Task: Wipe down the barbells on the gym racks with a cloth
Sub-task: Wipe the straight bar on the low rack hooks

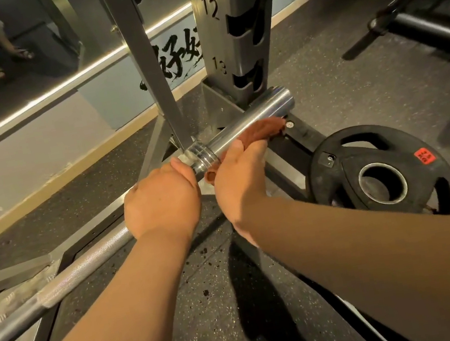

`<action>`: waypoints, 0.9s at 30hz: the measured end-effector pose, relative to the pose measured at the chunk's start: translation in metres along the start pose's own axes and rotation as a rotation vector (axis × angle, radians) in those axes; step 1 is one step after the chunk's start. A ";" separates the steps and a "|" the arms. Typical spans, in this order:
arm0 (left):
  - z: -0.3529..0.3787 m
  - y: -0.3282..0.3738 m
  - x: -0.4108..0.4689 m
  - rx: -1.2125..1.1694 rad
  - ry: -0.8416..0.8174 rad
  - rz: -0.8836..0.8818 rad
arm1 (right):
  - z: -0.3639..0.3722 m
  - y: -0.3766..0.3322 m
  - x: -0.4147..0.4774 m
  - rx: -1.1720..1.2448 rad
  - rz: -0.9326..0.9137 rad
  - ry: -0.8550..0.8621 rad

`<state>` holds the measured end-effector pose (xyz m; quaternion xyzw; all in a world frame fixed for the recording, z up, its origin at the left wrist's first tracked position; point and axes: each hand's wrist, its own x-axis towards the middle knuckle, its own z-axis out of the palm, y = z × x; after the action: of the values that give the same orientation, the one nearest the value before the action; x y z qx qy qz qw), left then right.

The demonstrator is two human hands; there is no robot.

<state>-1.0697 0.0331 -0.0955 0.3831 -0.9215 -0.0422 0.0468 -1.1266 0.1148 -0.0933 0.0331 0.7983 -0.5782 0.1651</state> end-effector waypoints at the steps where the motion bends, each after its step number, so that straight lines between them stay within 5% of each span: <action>1: -0.001 0.000 0.000 -0.008 0.004 0.001 | -0.003 -0.003 0.003 -0.008 -0.017 0.022; 5: -0.002 0.001 0.000 -0.055 0.008 -0.001 | -0.011 -0.007 0.056 0.265 0.198 0.015; 11: 0.002 -0.001 0.002 -0.033 0.011 0.019 | -0.008 -0.001 0.014 -0.122 0.032 -0.019; 16: 0.003 -0.003 0.002 -0.008 0.013 0.045 | -0.020 -0.011 0.011 -0.120 0.006 -0.040; 21: 0.003 -0.005 0.003 0.036 -0.001 0.071 | -0.007 -0.006 0.002 -0.454 -0.392 -0.035; 24: 0.003 -0.007 0.003 0.014 -0.020 0.066 | -0.006 0.005 -0.012 -0.441 -0.562 0.010; 27: 0.000 -0.015 -0.001 -0.005 -0.015 0.116 | -0.020 0.013 0.008 -0.702 -0.864 -0.138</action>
<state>-1.0588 0.0235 -0.0969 0.3286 -0.9424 -0.0444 0.0432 -1.1359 0.1365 -0.1022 -0.3919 0.8712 -0.2937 -0.0341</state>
